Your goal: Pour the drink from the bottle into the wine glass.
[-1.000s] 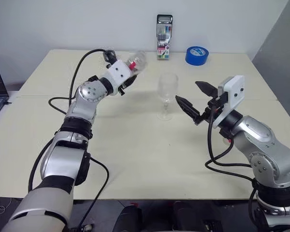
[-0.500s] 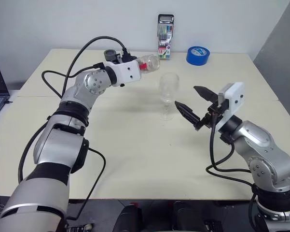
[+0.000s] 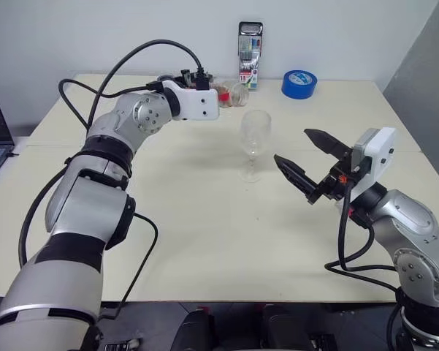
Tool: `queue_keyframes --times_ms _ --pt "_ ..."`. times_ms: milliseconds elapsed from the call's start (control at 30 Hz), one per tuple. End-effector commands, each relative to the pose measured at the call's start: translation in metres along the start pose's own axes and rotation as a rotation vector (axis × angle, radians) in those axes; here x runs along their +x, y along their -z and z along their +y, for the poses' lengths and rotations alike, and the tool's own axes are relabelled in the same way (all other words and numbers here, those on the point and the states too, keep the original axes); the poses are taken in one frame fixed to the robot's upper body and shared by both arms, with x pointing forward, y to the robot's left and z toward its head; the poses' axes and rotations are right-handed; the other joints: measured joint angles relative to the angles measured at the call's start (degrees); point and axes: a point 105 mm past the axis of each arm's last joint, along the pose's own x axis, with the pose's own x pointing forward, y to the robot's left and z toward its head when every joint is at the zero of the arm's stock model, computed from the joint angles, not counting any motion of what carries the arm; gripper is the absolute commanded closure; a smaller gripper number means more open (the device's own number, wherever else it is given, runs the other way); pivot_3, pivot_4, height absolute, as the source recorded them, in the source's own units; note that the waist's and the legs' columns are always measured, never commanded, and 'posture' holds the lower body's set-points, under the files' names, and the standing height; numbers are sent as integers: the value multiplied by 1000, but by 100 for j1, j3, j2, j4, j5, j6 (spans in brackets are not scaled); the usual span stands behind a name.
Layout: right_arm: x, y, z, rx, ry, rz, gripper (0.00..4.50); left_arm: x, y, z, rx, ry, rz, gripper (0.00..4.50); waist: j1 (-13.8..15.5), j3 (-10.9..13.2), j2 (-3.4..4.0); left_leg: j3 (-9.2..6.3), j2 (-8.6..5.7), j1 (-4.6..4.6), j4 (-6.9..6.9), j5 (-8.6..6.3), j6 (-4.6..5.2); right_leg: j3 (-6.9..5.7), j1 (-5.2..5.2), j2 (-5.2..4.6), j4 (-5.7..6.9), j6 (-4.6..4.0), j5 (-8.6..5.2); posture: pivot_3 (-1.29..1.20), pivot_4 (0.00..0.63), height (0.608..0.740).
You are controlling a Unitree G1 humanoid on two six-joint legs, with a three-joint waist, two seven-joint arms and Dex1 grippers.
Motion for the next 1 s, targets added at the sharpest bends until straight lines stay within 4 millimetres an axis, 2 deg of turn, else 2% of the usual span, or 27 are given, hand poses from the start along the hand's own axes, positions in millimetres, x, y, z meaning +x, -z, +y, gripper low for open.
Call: queue_keyframes --times_ms 33,1000 --pt "-2 -11 4 -34 5 -34 0 -1 -6 27 69 -73 -16 2786 -2 0 0 1 0 0 0 0 -1 1 0 0 0 0 0 0 150 740" --pt "-3 -11 4 -35 19 -11 0 6 -9 34 223 -69 19 2786 -1 0 -1 4 -1 0 1 10 -17 3 -1 0 3 0 0 0 150 740"
